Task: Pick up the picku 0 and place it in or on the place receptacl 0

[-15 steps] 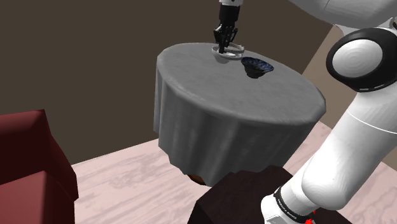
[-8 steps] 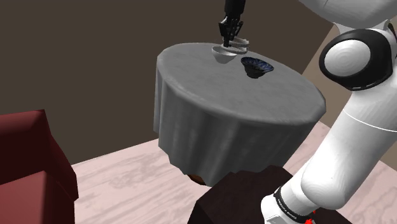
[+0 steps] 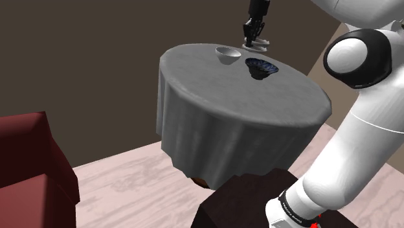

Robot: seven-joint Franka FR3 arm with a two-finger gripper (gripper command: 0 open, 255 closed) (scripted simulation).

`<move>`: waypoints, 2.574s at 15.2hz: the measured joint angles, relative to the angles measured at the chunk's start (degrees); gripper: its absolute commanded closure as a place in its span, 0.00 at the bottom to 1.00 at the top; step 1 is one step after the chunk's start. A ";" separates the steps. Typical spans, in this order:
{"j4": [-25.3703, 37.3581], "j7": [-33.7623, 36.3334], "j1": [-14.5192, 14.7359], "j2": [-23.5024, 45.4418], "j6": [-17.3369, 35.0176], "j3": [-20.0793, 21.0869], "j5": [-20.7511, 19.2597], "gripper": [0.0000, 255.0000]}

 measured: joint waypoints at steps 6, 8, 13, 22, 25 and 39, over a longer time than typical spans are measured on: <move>4.38 -7.99 -5.16 2.93 -0.93 -3.06 0.59 1.00; 4.63 -9.99 -6.53 3.46 -0.53 -3.81 0.76 1.00; -3.26 -9.94 -6.33 0.53 4.49 -3.84 0.16 1.00; -14.47 -8.95 -5.84 -2.36 12.81 -3.63 -0.43 1.00; -15.34 -8.89 -5.82 -2.68 13.40 -3.63 -0.49 1.00; -4.67 -9.40 -6.07 0.82 6.29 -3.65 0.24 0.00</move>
